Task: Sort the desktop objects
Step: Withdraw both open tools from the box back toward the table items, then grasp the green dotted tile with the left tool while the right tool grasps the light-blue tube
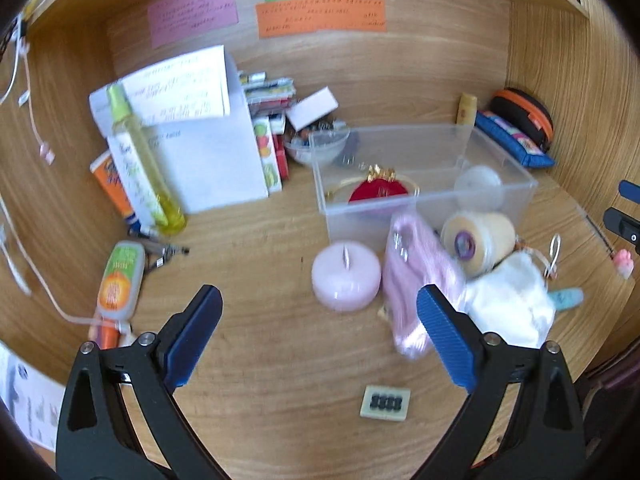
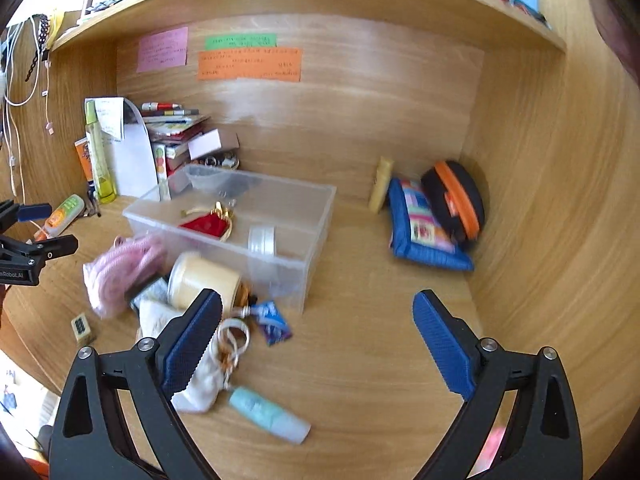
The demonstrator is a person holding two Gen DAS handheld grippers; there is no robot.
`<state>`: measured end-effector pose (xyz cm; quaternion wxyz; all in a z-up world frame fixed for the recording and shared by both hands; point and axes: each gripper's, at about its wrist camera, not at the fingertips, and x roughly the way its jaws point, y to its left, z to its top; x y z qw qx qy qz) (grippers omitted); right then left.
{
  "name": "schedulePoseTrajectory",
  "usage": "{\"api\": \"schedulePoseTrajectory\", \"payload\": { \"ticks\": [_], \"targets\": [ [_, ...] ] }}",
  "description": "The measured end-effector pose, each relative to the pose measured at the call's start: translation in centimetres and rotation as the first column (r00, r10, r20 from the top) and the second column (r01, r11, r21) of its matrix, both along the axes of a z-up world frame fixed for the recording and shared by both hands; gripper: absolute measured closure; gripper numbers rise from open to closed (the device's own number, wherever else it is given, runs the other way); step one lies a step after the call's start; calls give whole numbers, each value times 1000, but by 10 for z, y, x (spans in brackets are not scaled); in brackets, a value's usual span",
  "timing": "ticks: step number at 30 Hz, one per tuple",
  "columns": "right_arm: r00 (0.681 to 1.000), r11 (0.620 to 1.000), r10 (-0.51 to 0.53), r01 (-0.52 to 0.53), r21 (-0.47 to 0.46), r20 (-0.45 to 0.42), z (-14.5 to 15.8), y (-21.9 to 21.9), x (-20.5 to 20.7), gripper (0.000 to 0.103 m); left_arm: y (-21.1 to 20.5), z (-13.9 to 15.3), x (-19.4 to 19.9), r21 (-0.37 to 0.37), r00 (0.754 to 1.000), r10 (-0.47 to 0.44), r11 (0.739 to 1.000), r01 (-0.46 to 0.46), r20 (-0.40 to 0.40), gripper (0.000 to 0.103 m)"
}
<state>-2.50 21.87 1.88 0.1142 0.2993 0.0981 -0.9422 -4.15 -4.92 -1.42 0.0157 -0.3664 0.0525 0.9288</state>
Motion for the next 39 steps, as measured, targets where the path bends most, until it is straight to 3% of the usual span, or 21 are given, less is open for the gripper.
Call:
{"api": "schedulePoseTrajectory", "payload": {
  "ticks": [4, 9, 13, 19, 28, 39],
  "targets": [
    [998, 999, -30, 31, -31, 56, -22, 10, 8, 7, -3, -20, 9, 21, 999, 15, 1000, -16, 46, 4],
    [988, 997, -72, 73, -2, 140, -57, 17, 11, 7, -8, -46, 21, 60, 993, 43, 997, -50, 109, 4],
    [982, 997, -71, 75, -16, 176, -65, 17, 7, 7, -4, -58, 29, 85, 990, 42, 995, -53, 136, 4],
    [971, 996, -58, 71, -52, 231, -82, 11, 4, 7, 5, -72, 34, 81, 990, 27, 996, -38, 137, 4],
    [952, 990, -61, 96, -105, 299, -99, 12, 6, 7, 11, -78, 35, 25, 997, 25, 999, -27, 76, 5],
    [957, 990, -89, 116, -83, 276, -110, -2, 0, 9, 6, -80, 36, 83, 998, 16, 996, -21, 64, 28]
  ]
}}
